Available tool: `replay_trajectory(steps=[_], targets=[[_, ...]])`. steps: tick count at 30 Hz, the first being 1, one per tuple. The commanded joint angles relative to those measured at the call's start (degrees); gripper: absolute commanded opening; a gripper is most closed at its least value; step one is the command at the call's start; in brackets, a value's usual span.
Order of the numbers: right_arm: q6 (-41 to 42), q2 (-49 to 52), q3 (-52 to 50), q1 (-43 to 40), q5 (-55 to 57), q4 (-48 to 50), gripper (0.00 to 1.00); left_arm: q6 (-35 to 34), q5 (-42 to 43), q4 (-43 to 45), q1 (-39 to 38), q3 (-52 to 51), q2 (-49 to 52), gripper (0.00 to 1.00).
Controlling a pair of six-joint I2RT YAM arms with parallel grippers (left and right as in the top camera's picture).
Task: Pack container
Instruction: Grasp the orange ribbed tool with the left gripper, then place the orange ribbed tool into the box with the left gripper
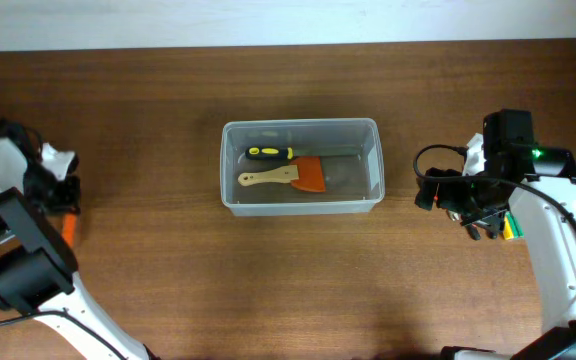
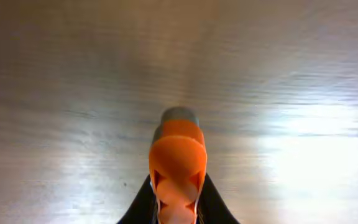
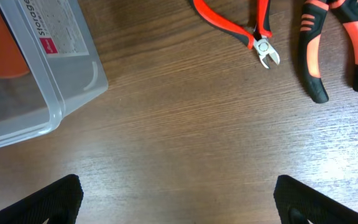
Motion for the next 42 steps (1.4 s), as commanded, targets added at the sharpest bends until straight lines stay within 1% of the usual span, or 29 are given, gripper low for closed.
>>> replay_trajectory(steps=[1,4,6,8,9,11,14,17,21,24,27,31,33,34,36,38,40,42], targets=[[-0.3,-0.3,0.7,-0.4,0.5,0.0,0.99,-2.3,8.8,-3.0,-5.2,15.2,-5.4,0.02],[-0.3,-0.3,0.7,-0.4,0.5,0.0,0.99,-2.5,15.9,-6.5,-11.5,30.0,-7.0,0.02],[-0.3,-0.3,0.7,-0.4,0.5,-0.1,0.99,-2.1,17.5,-7.3,-17.8,38.9,-7.6,0.02],[1.1,-0.3,0.7,-0.5,0.6,0.0,0.99,4.5,17.3,-8.5,-24.6,44.6,-7.7,0.02],[2.7,-0.3,0.7,-0.9,0.6,0.0,0.99,8.9,16.2,-9.3,-28.6,46.0,-7.7,0.02],[4.2,-0.3,0.7,-2.4,1.1,0.2,0.99,14.7,11.9,-9.9,-36.1,46.1,-7.6,0.02],[4.2,-0.3,0.7,-7.2,1.6,0.4,0.99,20.6,6.0,-10.5,-46.2,43.1,-6.4,0.02],[4.2,-0.3,0.7,-13.7,1.6,-0.1,0.99,26.1,2.6,-10.0,-53.6,39.5,-3.7,0.02],[4.2,-0.3,0.7,-22.2,0.4,-2.6,0.99,27.4,-4.2,-6.5,-58.5,34.7,1.4,0.02],[4.2,-0.3,0.7,-26.8,-4.9,-3.1,0.99,27.5,-4.8,-4.5,-60.1,33.0,5.9,0.02],[4.2,-0.3,0.7,-28.8,-7.2,-3.1,0.99,27.5,-4.1,-2.8,-61.0,32.8,9.6,0.02],[4.2,-0.3,0.7,-28.9,-7.4,-3.1,0.99,27.4,-4.0,-1.5,-61.6,32.8,13.1,0.02],[4.2,-0.3,0.7,-28.9,-7.5,-3.1,0.99,27.4,-2.5,-1.5,-61.6,32.8,13.9,0.02],[4.2,-0.3,0.7,-28.9,-7.4,-3.1,0.99,27.4,-1.2,-1.4,-61.6,32.7,14.0,0.09],[4.2,-0.3,0.7,-28.9,-7.5,-3.1,0.99,27.4,2.1,-1.1,-61.5,32.7,14.1,0.36],[4.2,-0.3,0.7,-28.9,-7.5,-3.1,0.98,26.8,3.0,-0.4,-61.5,32.8,14.1,0.99],[4.2,-0.3,0.7,-28.9,-7.4,-3.1,0.99,24.6,2.4,0.0,-61.5,33.2,13.8,0.99],[4.2,-0.3,0.7,-28.9,-7.4,-2.5,0.99,20.8,0.7,-0.1,-61.5,34.5,12.9,0.99]])
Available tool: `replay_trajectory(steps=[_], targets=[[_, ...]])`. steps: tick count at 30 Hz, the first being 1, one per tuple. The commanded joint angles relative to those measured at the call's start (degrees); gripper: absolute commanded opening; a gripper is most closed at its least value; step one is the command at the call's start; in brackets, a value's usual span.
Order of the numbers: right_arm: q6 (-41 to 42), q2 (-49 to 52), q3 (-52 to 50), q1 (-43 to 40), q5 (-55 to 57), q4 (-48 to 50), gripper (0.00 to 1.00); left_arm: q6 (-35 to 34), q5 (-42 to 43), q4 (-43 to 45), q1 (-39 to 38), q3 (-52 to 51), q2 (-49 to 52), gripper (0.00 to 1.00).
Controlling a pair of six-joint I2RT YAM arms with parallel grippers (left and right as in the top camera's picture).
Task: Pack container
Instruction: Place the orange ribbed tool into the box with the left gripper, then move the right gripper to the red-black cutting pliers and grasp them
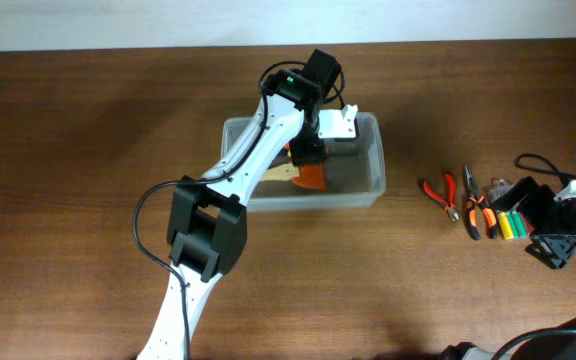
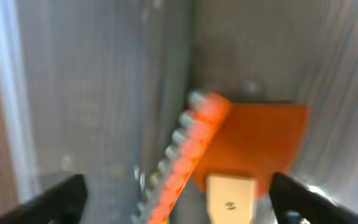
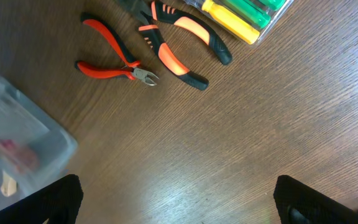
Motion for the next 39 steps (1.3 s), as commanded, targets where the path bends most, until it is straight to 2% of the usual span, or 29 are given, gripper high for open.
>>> replay_trajectory(steps=[1,6,8,11,13,17,19,23,26,28,39], targets=[[0.5,-0.3,0.7,-0.1,-0.7,0.9,0.99,-7.4,-1.5,0.3,-0.1,3.0,-2.3,0.99],[0.1,-0.3,0.7,-0.1,-3.1,1.8,0.99,-17.2,-15.3,0.3,2.3,7.2,-11.6,0.99],[-2.6,-0.3,0.7,0.7,-3.5,3.0,0.93,-19.5,-18.2,0.3,4.8,8.3,-16.4,0.99],[-5.3,-0.3,0.7,3.9,-2.8,5.1,0.89,-25.4,-18.5,-0.4,10.3,8.4,-22.9,0.99],[-8.4,-0.3,0.7,7.2,-1.2,6.7,0.90,-32.3,-18.5,-2.8,15.5,8.4,-26.2,0.99],[-14.3,0.1,0.7,15.8,8.1,9.5,0.93,-50.4,-17.4,-12.8,28.8,8.4,-28.5,0.99],[-15.8,0.9,0.7,20.1,12.6,11.1,0.96,-55.1,-14.6,-17.7,36.0,7.5,-27.9,0.99],[-17.6,3.9,0.7,25.0,18.7,14.2,0.96,-55.6,-10.9,-20.6,45.9,4.4,-25.9,0.99],[-23.7,7.7,0.7,27.8,18.7,16.2,0.97,-55.6,-8.9,-20.3,51.3,1.4,-24.4,0.99],[-27.3,10.5,0.7,29.2,19.7,17.5,0.93,-55.6,-8.1,-19.9,53.9,0.4,-23.1,0.99],[-29.6,22.9,0.7,30.6,22.1,23.0,0.84,-55.6,-8.2,-19.1,60.5,-0.9,-19.2,0.99]])
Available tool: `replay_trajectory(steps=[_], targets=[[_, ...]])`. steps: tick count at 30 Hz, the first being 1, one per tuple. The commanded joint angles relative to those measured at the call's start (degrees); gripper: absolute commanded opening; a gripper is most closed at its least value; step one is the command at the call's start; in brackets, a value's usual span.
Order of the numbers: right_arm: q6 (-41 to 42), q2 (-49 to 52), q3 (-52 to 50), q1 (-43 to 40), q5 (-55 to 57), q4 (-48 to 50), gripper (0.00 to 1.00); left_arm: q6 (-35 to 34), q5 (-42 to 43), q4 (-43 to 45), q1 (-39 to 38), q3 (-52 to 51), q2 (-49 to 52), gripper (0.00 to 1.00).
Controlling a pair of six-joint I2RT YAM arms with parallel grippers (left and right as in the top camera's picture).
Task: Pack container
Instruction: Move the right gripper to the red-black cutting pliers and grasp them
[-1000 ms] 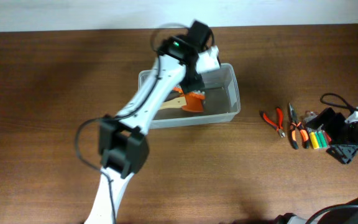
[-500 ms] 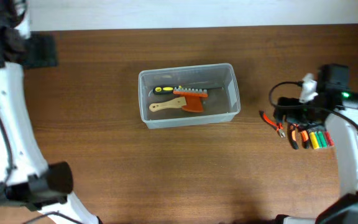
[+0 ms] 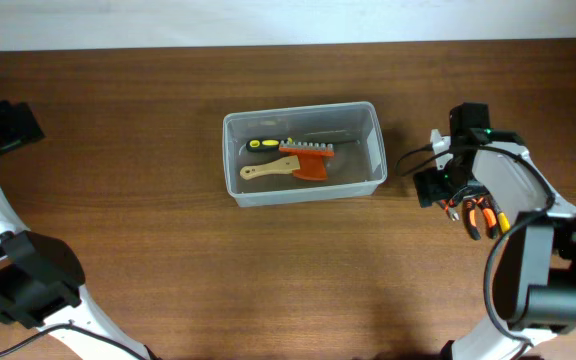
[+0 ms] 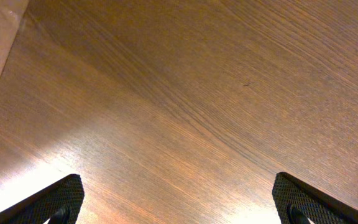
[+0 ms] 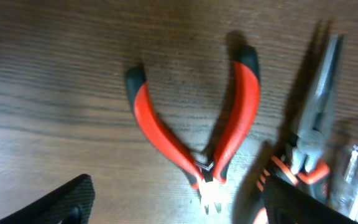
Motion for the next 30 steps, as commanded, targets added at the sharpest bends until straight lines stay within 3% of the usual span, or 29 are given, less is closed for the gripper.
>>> replay_trajectory(steps=[1,6,9,11,27,30], targets=[[-1.6,1.7,0.7,0.2,1.2,0.9,0.82,-1.0,1.0,0.2,0.6,-0.1,1.3,0.99],[-1.6,2.0,0.7,0.3,0.2,2.7,0.71,-1.0,1.0,0.2,0.6,-0.1,1.3,0.99],[-1.6,2.1,0.7,0.3,0.2,3.5,0.69,-1.0,1.0,0.2,0.6,-0.1,1.3,0.99],[-1.6,2.2,0.7,0.3,0.0,4.0,0.59,-1.0,1.0,0.2,0.6,-0.1,1.3,0.99],[-1.6,5.2,0.6,0.3,-4.7,3.0,0.59,-1.0,1.0,0.2,0.6,-0.1,1.3,0.99],[-1.6,5.8,0.6,0.3,-4.7,3.1,0.51,-1.0,1.0,0.2,0.6,-0.1,1.3,0.99]])
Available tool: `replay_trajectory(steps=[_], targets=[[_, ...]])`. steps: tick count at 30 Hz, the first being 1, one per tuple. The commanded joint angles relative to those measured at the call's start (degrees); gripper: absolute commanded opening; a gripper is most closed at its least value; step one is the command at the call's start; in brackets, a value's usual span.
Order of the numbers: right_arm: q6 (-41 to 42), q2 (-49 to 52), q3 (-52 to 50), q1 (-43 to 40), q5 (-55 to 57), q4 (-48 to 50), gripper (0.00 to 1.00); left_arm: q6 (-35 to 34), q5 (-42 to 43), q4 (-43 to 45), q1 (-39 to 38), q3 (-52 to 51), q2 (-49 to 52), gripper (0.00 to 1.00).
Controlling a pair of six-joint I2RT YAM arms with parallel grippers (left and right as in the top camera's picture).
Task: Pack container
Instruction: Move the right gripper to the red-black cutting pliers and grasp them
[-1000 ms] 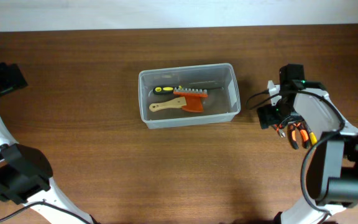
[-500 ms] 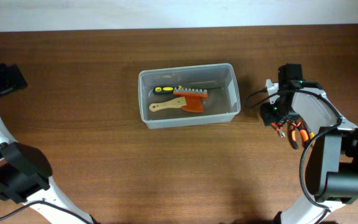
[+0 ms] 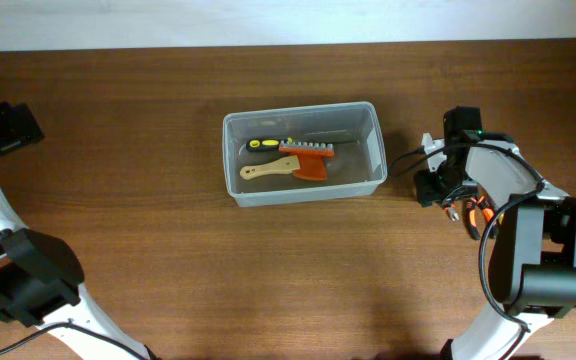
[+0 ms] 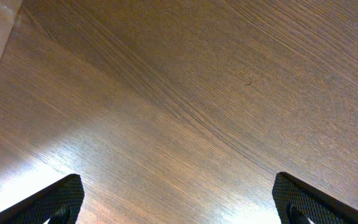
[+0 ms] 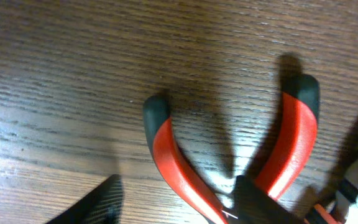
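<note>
The clear plastic container [image 3: 378, 150] stands mid-table and holds a yellow-handled screwdriver [image 3: 263, 144], a wooden-handled orange scraper [image 3: 283, 172] and an orange bit holder [image 3: 306, 148]. Red-handled cutters [image 5: 179, 162] lie on the wood to its right. My right gripper [image 5: 179, 191] is open low over them. Its fingers straddle the left handle, and the right finger [image 5: 260, 202] sits between the two handles. In the overhead view the right gripper [image 3: 436, 190] covers most of the cutters. My left gripper [image 4: 179, 205] is open over bare wood at the far left [image 3: 13, 128].
More pliers with orange-black grips [image 3: 478, 212] lie just right of the cutters, one showing at the right wrist view's edge. The table's back edge runs close to the left gripper.
My right gripper has come lower over the red cutters and its fingers have narrowed around one handle. The left arm and the container's contents are unchanged.
At first my left gripper held the orange bit holder at the far left, and the right was open near the pliers. Then the left was open inside the container with the bit holder. Later the bit holder lay in the container, the left arm was back left, and the right was over the cutters.
</note>
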Motion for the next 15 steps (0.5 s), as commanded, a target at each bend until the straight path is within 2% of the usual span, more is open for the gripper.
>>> replay_trajectory(steps=[1,3,6,9,15], targets=[[0.1,1.6,0.6,0.3,-1.0,-0.1,0.48,-1.0,0.6,0.2,0.2,-0.1,0.6,0.99],[0.1,2.3,0.6,0.3,-1.0,-0.3,0.44,-1.0,0.6,0.2,0.2,-0.1,0.6,0.99],[0.9,3.9,0.6,0.3,-0.1,-0.9,0.32,-1.0,0.6,0.2,0.2,-0.1,0.6,0.99],[4.2,5.0,0.6,0.3,2.3,-1.2,0.31,-1.0,0.6,0.2,0.2,-0.1,0.6,0.99],[8.1,5.3,0.7,0.2,2.7,-1.2,0.20,-1.0,0.6,0.2,0.2,-0.1,0.6,0.99]])
